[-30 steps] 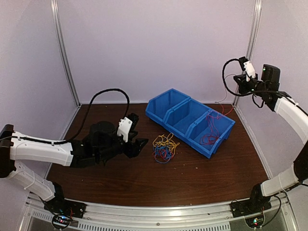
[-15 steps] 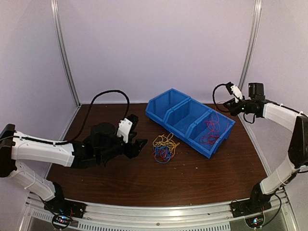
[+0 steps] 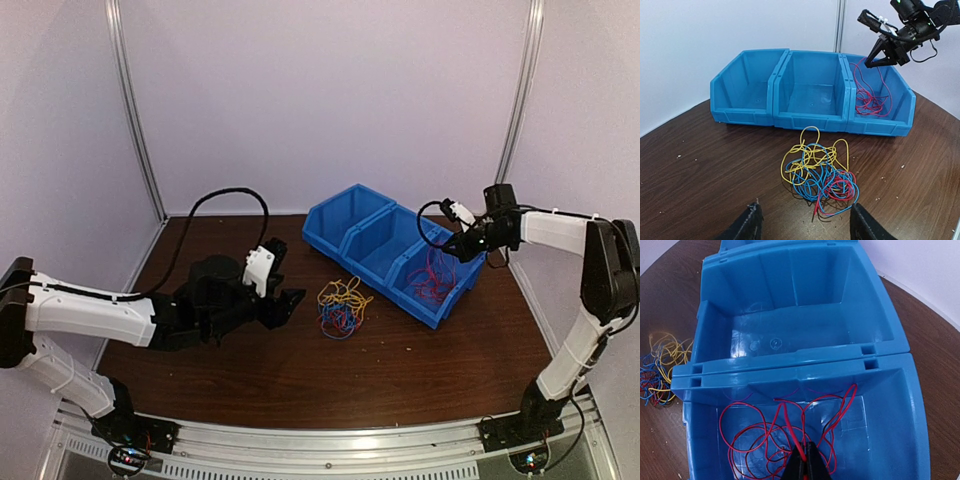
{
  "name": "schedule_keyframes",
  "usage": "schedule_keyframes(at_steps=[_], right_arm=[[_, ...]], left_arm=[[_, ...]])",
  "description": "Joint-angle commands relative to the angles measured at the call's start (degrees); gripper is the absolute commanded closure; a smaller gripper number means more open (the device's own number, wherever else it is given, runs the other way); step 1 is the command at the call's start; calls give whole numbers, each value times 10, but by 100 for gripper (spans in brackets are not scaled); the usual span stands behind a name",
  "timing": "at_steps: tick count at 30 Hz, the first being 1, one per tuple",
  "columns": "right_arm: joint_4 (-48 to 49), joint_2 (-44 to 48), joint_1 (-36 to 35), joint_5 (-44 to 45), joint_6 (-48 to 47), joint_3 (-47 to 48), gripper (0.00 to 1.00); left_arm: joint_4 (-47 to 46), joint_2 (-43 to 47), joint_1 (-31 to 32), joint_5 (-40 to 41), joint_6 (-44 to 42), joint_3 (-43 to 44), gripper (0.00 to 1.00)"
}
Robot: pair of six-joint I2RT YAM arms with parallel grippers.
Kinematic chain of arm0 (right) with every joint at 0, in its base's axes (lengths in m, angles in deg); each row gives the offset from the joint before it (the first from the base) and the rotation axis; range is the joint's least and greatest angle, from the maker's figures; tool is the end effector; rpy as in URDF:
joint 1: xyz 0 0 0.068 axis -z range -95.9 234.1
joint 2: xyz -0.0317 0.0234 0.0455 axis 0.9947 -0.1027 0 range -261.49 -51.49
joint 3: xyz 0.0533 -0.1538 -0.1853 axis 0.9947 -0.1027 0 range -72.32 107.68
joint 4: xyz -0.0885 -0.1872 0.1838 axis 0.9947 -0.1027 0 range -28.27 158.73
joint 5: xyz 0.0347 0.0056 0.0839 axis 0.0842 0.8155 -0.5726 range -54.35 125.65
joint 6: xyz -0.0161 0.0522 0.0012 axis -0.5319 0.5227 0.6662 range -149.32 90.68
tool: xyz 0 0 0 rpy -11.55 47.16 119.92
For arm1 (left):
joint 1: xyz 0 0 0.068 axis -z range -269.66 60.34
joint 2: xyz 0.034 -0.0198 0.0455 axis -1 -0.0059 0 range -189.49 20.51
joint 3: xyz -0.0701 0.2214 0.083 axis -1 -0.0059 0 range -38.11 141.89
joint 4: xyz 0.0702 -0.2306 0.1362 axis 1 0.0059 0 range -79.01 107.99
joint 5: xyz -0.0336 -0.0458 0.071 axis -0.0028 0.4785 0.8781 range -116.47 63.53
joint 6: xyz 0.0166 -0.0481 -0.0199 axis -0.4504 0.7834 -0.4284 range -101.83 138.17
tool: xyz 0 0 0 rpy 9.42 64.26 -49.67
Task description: Untangle the cables
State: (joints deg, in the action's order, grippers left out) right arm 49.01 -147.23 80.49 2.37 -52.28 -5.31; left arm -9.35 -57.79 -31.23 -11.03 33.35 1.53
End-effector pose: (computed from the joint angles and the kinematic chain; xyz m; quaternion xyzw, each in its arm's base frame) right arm 0.3692 0.0435 0.1978 -0.3047 0.8486 0.2068 0.3799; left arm 0.1745 -0.2653 0.1946 0.2229 0.7757 -0.2605 0.5298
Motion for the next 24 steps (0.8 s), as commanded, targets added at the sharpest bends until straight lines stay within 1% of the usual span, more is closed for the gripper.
schedule_keyframes(at_steps=[1,2,3,6,8,10,12,13,18,21,23,24], right_arm=[[-86,-20,-8,33,-23,58,93],[-107,-18,-8,42,-26,73,89],[-127,-14,-8,49,-32,86,82],[-195,6,-7,64,-55,120,60],[-221,34,-8,77,-64,125,49],[-225,71,-7,93,-67,118,43],[-224,107,-8,100,-61,106,39],[-222,125,-8,95,-55,96,39],[-174,229,-9,-9,-35,0,37],[-152,273,-12,-44,-47,-48,36],[-150,293,-18,-62,-57,-68,38],[-151,298,-24,-68,-65,-74,39]], left_arm=[[-63,9,-6,13,15,-23,39],[-66,11,-8,13,17,-25,39],[-66,9,-12,10,20,-24,39],[-63,-8,-31,-10,34,-11,38],[-72,-26,-45,-36,43,0,32],[-87,-48,-54,-42,44,13,27],[-96,-78,-64,-49,43,37,23],[-100,-96,-69,-60,43,52,23],[-99,-223,-83,-113,42,156,23],[-83,-291,-90,-146,40,220,25],[-71,-325,-95,-154,46,253,28],[-69,-338,-99,-170,49,260,29]])
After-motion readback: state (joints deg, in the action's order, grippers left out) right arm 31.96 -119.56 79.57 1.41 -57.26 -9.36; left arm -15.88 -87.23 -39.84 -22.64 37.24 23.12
